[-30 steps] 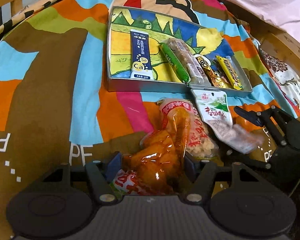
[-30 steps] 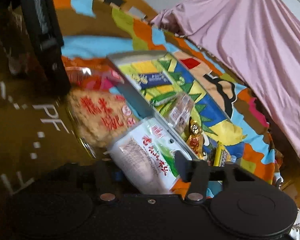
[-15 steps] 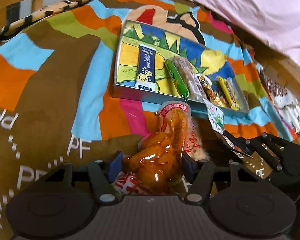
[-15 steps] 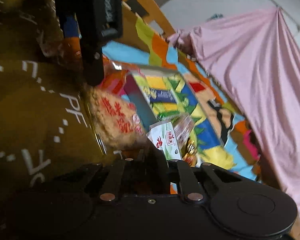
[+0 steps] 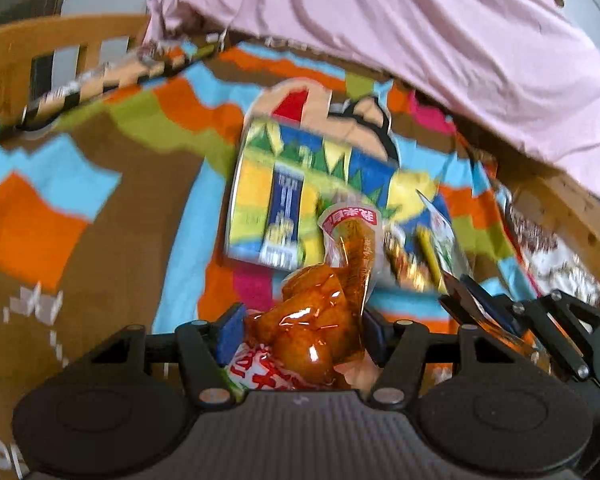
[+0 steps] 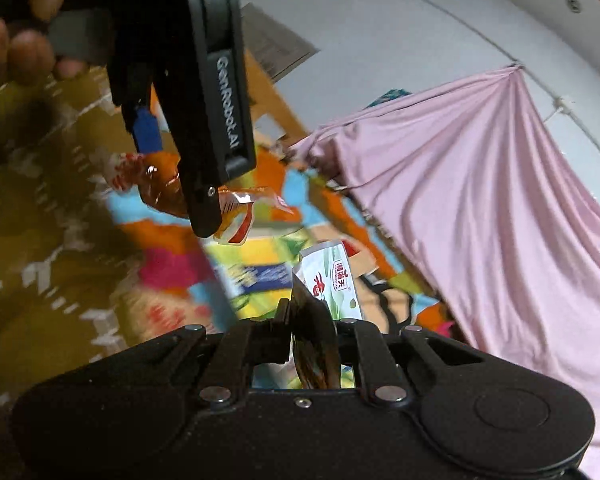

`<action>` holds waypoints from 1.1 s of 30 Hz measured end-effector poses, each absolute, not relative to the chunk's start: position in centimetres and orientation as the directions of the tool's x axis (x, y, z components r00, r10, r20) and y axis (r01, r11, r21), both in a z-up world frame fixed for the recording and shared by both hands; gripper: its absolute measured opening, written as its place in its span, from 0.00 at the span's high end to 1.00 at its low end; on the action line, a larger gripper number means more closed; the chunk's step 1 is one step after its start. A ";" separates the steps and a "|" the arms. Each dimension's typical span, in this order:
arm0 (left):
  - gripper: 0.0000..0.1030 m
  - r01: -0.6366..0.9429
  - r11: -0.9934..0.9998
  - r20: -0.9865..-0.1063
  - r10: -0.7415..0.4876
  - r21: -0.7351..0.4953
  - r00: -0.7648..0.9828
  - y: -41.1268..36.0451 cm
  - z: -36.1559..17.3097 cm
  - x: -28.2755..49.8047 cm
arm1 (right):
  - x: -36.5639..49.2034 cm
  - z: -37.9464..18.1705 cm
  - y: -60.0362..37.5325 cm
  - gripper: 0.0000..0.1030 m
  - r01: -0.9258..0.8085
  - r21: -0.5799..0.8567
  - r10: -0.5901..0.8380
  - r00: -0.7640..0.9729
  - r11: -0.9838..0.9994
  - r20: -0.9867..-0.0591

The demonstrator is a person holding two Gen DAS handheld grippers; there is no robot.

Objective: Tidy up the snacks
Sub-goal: 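Carry both held bags over the metal tray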

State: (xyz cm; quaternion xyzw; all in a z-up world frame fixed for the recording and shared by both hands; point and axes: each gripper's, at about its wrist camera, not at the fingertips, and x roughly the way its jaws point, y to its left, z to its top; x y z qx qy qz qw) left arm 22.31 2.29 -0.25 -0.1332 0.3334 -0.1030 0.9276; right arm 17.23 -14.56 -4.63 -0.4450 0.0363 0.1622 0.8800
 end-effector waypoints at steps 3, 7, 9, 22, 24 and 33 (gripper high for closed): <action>0.37 0.118 0.943 -0.552 -0.280 -0.310 0.785 2.0 1.4 24.1 | 19.1 -3.2 -15.0 0.88 -0.300 -0.769 0.244 0.951 0.564 -0.191; 0.37 0.134 0.949 -0.529 -0.272 -0.285 0.804 1.0 2.9 27.2 | 22.3 -2.3 -15.9 0.88 -0.273 -0.786 0.224 0.959 0.555 -0.175; 0.37 0.143 0.950 -0.521 -0.273 -0.276 0.809 0.4 3.2 29.0 | 24.1 -2.3 -16.4 0.88 -0.264 -0.789 0.204 0.963 0.555 -0.178; 0.37 0.152 0.966 -0.591 -0.249 -0.209 0.767 -3.4 -1.2 39.8 | 35.8 -6.5 -18.4 0.88 -0.300 -0.721 0.098 0.946 0.625 -0.309; 0.37 0.152 0.966 -0.599 -0.249 -0.208 0.761 -3.7 -2.0 40.7 | 36.8 -7.3 -18.7 0.88 -0.315 -0.712 0.100 0.939 0.628 -0.328; 0.37 0.139 0.973 -0.640 -0.226 -0.185 0.734 -4.3 -4.7 42.5 | 39.3 -9.9 -18.5 0.88 -0.375 -0.631 0.115 0.903 0.679 -0.414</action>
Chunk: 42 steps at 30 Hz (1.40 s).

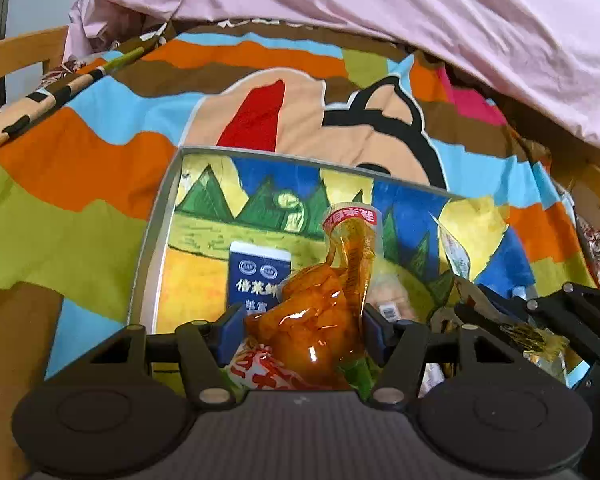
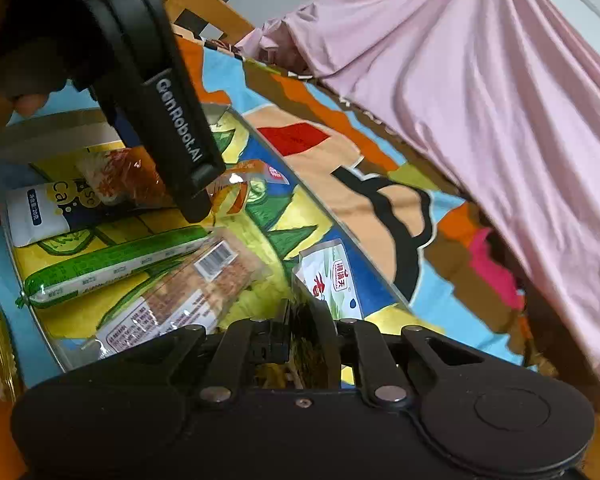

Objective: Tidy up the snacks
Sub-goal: 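Carry both held bags over the metal tray, then open both tools to release the bags into the tray, then pull both tools back from the tray toward the remaining snacks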

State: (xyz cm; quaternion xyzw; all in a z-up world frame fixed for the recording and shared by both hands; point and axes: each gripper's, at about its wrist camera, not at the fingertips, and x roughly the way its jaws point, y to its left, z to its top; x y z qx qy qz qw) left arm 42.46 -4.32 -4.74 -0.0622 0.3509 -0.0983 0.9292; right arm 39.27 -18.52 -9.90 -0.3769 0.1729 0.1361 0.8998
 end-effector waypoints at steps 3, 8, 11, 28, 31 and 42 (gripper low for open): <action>0.37 0.143 0.975 -0.647 -0.219 -0.169 0.730 -4.4 -5.2 42.4 | 39.4 -10.3 -18.2 0.86 -0.383 -0.617 0.118 0.897 0.688 -0.427; 0.32 0.146 0.973 -0.649 -0.228 -0.178 0.726 -4.2 -5.0 42.5 | 39.3 -9.9 -17.9 0.74 -0.399 -0.587 0.135 0.887 0.704 -0.442; 0.29 0.136 0.970 -0.653 -0.236 -0.201 0.719 -3.9 -4.8 42.4 | 39.1 -9.1 -17.9 0.61 -0.407 -0.560 0.160 0.885 0.722 -0.437; 0.11 0.100 0.958 -0.501 -0.228 -0.268 0.835 -1.0 0.7 37.5 | 34.4 -1.2 -19.7 0.24 -0.364 -0.297 0.260 0.906 0.883 -0.335; 0.08 0.095 0.961 -0.456 -0.208 -0.258 0.865 -0.5 2.0 35.5 | 32.6 0.5 -19.9 0.22 -0.356 -0.274 0.272 0.913 0.893 -0.303; 0.01 0.082 0.962 -0.349 -0.172 -0.259 0.921 0.9 4.7 26.8 | 24.0 5.1 -20.7 0.08 -0.366 -0.215 0.315 0.919 0.906 -0.237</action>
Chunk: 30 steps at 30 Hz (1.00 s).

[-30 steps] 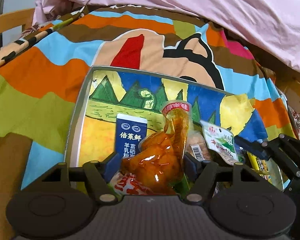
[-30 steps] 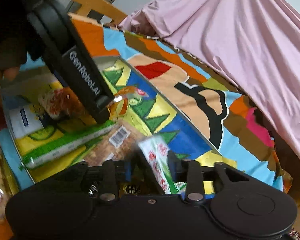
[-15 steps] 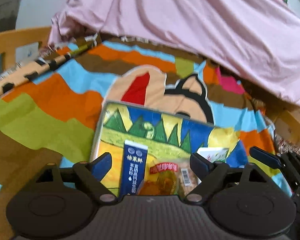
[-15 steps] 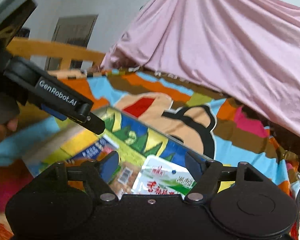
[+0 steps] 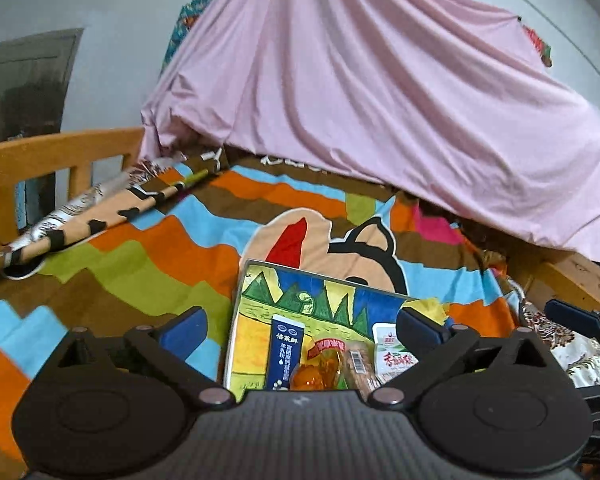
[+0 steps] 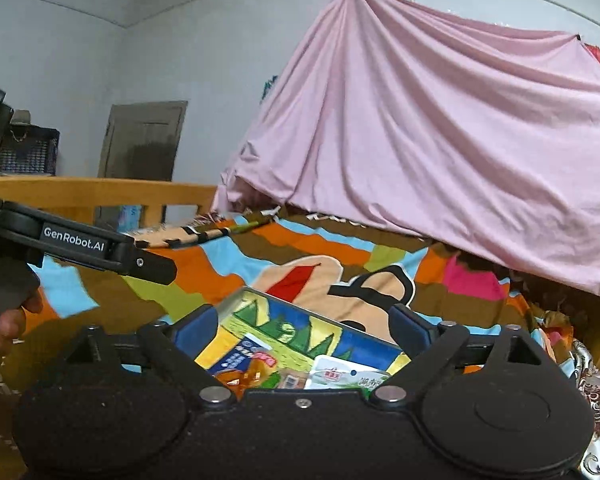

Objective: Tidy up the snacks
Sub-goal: 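Pull both tools back from the tray toward the remaining snacks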

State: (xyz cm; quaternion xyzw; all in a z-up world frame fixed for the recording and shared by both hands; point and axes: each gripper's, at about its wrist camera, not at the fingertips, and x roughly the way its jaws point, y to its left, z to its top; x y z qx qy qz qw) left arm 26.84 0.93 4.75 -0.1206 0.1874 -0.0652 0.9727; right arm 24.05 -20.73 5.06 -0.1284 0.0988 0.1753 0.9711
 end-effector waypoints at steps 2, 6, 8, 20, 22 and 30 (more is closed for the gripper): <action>0.01 0.080 0.964 -0.337 -0.166 -0.255 0.927 1.0 4.8 25.2 | 22.5 5.5 -20.7 0.07 -0.373 -0.210 0.323 0.916 0.904 -0.238; 0.01 0.084 0.968 -0.314 -0.158 -0.236 0.936 1.1 4.9 22.0 | 19.2 5.8 -20.9 0.04 -0.385 -0.211 0.335 0.912 0.899 -0.237; 0.01 0.089 0.970 -0.304 -0.157 -0.226 0.940 1.1 4.9 20.4 | 17.6 5.9 -21.0 0.02 -0.390 -0.207 0.341 0.910 0.897 -0.237; 0.01 0.107 0.979 -0.327 -0.160 -0.173 0.931 1.3 3.2 14.0 | 10.7 4.5 -22.5 0.01 -0.375 -0.160 0.317 0.900 0.913 -0.300; 0.01 0.102 0.982 -0.338 -0.152 -0.161 0.929 1.3 2.7 13.2 | 10.3 4.0 -22.9 0.01 -0.367 -0.138 0.309 0.895 0.920 -0.321; 0.01 0.107 0.986 -0.410 -0.150 -0.126 0.900 0.8 0.2 12.5 | 9.7 1.7 -23.8 0.01 -0.325 -0.102 0.262 0.882 0.940 -0.391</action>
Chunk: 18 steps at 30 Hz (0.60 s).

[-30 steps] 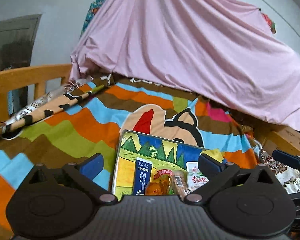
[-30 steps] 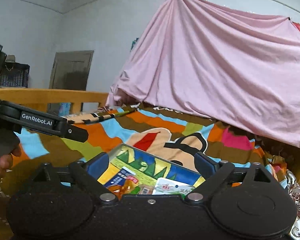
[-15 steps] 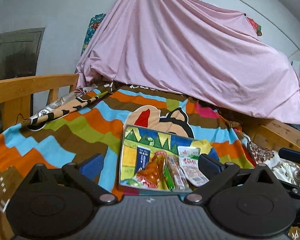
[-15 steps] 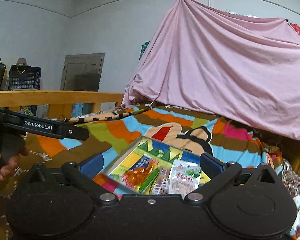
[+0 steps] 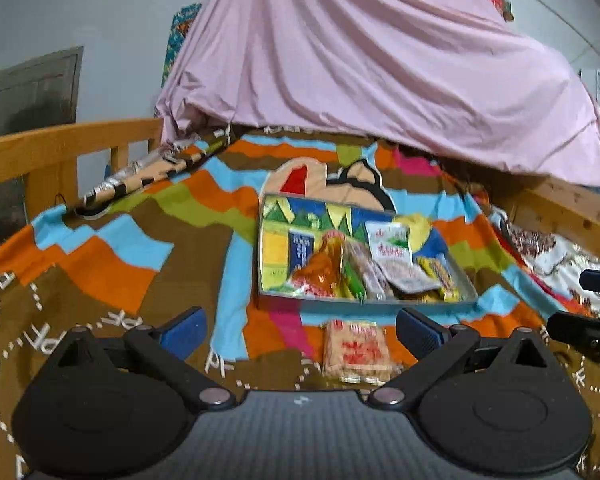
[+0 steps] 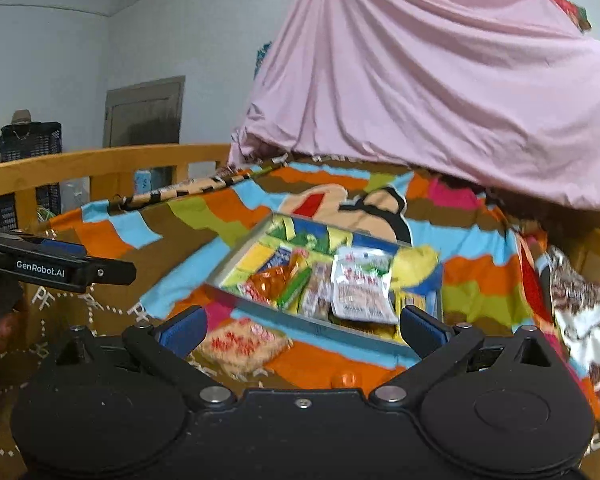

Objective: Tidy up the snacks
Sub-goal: 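Pull both tools back from the tray toward the remaining snacks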

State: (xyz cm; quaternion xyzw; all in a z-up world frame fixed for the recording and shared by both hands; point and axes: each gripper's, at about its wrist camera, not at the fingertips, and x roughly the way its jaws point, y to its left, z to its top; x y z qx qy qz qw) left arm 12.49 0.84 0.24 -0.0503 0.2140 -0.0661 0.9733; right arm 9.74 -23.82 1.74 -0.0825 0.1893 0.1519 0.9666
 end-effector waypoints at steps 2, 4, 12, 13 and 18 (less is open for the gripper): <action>0.01 0.115 0.986 -0.424 -0.157 -0.123 0.892 0.7 -0.3 12.5 | 9.9 1.3 -23.9 0.01 -0.316 -0.095 0.253 0.878 0.944 -0.407; 0.01 0.125 0.985 -0.438 -0.163 -0.114 0.884 0.4 -0.7 12.5 | 9.9 0.9 -23.9 0.01 -0.312 -0.090 0.248 0.874 0.946 -0.418; 0.01 0.143 0.985 -0.475 -0.172 -0.097 0.863 -0.1 -2.0 12.5 | 10.0 -0.7 -23.8 0.01 -0.307 -0.078 0.235 0.849 0.949 -0.473; 0.01 0.146 0.984 -0.479 -0.176 -0.099 0.860 -0.1 -2.1 12.6 | 10.1 -0.9 -23.8 0.01 -0.305 -0.077 0.233 0.846 0.949 -0.479; 0.01 0.155 0.983 -0.501 -0.183 -0.099 0.846 -0.2 -2.8 12.8 | 10.5 -1.4 -24.0 0.01 -0.293 -0.064 0.223 0.836 0.954 -0.502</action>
